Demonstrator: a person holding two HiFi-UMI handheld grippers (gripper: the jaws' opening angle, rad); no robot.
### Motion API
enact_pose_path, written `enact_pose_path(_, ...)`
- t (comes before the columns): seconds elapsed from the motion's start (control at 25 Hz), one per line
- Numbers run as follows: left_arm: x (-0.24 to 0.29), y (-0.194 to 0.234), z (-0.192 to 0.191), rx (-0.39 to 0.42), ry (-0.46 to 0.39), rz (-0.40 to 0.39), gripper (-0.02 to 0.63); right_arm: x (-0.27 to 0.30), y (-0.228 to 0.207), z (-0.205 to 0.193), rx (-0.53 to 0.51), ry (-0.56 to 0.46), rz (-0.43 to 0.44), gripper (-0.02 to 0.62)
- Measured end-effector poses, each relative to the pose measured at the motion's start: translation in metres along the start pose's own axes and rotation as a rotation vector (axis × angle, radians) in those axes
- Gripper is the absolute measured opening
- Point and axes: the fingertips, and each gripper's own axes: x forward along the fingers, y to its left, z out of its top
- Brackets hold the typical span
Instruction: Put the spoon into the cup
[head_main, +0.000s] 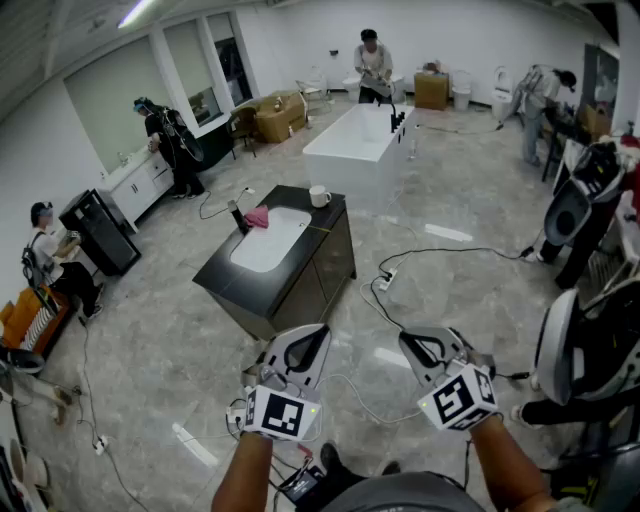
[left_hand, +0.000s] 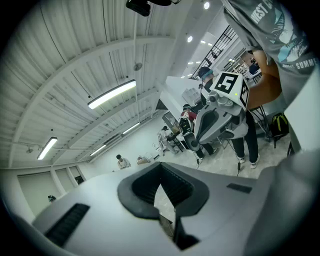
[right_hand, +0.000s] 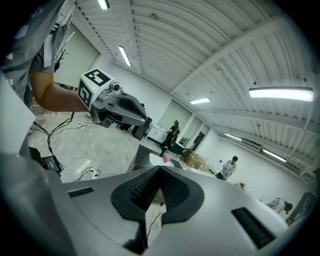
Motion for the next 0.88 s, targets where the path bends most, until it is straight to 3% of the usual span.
enact_pose_path(0.56, -0.0067, -0.0054, 0.0015, 0.017, 0.037, 0.016, 0.002, -0.0093, 0.0045, -0.0077, 0.007, 0.003, 0.002, 0.029)
enact_pose_path(0.88, -0.0093, -0.0029, 0.0036, 0.021, 0.044, 0.023, 0.002, -0.0089, 0.0068, -0.0028, 0.067, -0.029, 0.008, 0.031)
